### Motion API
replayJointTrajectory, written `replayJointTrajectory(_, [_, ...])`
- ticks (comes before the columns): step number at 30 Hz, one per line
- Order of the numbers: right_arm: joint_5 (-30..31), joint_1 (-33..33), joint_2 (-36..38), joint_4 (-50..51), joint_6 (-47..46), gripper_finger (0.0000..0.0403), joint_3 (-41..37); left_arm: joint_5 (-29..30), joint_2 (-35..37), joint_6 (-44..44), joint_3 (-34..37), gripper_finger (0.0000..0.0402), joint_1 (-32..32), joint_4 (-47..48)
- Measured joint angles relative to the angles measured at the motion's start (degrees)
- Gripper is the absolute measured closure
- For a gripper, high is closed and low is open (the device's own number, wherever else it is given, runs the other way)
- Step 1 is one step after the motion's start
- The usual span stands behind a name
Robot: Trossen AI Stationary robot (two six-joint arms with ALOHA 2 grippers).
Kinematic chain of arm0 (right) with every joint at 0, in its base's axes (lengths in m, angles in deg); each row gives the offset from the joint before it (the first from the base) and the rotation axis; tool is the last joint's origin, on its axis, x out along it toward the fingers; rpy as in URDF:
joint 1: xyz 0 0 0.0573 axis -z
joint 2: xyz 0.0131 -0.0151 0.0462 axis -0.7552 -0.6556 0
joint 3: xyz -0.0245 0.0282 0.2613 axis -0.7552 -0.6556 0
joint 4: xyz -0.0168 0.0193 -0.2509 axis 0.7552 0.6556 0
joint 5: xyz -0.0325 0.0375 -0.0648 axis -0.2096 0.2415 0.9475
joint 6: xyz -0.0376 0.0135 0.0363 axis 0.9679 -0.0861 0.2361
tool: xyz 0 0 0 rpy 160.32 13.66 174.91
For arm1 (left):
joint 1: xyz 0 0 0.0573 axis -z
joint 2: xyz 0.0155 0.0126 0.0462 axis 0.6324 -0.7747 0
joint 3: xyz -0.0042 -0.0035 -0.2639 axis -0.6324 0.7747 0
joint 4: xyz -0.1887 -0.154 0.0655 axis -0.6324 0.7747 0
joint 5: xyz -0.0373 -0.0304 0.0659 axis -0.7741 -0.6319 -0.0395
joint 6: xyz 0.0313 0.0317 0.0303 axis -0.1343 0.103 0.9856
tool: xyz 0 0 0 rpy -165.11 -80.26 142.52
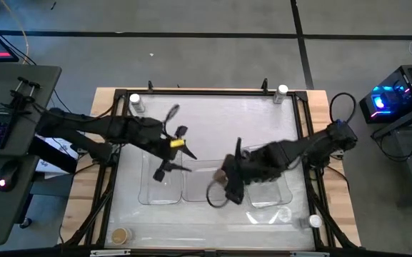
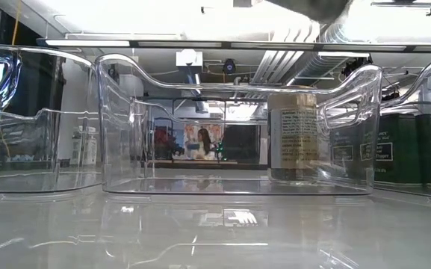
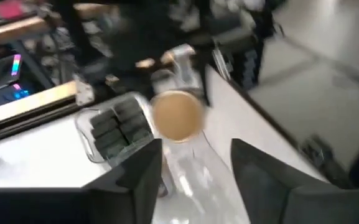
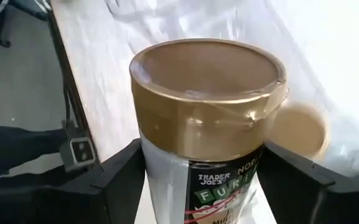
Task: Sort spices by type
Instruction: Put the golden seasoning bottle into the middle transparent bin aligned with the other golden seasoning bottle
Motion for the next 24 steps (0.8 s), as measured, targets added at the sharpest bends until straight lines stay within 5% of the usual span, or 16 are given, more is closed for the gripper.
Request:
replayJointTrajectory(7, [-2.81, 6.06, 0.00, -6.66, 11.06, 0.0138, 0.57, 8.23, -4.31, 13.71, -5.61, 0.0167, 4.78, 2.47])
replayJointTrajectory(11, [-3.38, 6.92, 0.00, -8.40, 14.24, 0.0138, 0.57, 11.76, -6.48, 14.56, -5.57, 0.0158, 4.96, 1.31])
replayJointTrajectory(24, [0.15, 6.92, 0.00, -8.79, 19.48, 0.0138, 0.57, 11.40, -8.56, -6.53, -5.53, 0.0153, 1.57, 1.79])
